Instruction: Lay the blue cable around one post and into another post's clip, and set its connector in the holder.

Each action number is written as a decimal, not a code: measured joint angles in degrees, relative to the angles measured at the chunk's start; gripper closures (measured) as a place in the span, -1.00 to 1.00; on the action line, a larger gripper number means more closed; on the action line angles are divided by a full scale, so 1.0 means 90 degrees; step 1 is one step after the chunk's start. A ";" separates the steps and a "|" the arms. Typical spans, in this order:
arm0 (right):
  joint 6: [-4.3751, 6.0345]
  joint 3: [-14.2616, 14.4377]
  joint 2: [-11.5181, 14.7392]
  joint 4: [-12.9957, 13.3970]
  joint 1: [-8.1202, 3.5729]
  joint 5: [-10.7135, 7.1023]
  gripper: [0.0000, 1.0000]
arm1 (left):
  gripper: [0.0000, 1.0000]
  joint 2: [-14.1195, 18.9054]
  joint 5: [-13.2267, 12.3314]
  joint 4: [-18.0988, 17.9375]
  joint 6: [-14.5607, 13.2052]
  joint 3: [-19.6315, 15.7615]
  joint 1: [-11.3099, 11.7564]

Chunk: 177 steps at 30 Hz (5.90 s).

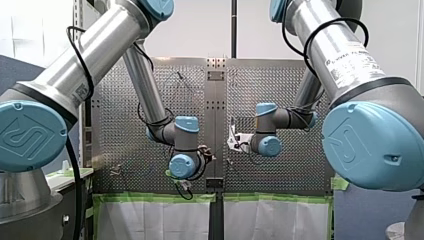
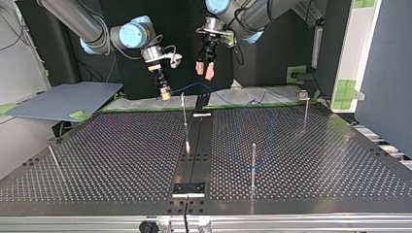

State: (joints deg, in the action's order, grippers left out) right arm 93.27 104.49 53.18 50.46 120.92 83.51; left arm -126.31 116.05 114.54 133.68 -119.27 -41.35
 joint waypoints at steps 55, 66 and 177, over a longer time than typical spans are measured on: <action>-0.0050 0.0293 0.0421 -0.0163 0.0093 -0.0109 1.00 | -1.00 -0.1048 0.0014 -0.0927 0.0377 0.0824 0.0056; -0.0049 0.0357 0.0550 -0.0253 0.0097 -0.0116 1.00 | -1.00 -0.1048 0.0243 -0.0934 0.0408 0.0829 0.0111; -0.0206 -0.0417 -0.1670 0.0282 -0.1262 -0.0300 1.00 | 0.93 -0.2267 -0.0481 -0.0175 -0.2710 0.2430 0.0535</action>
State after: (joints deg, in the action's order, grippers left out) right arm 91.42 100.74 38.14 53.00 109.56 80.81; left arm -146.71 111.73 112.96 109.29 -97.40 -36.53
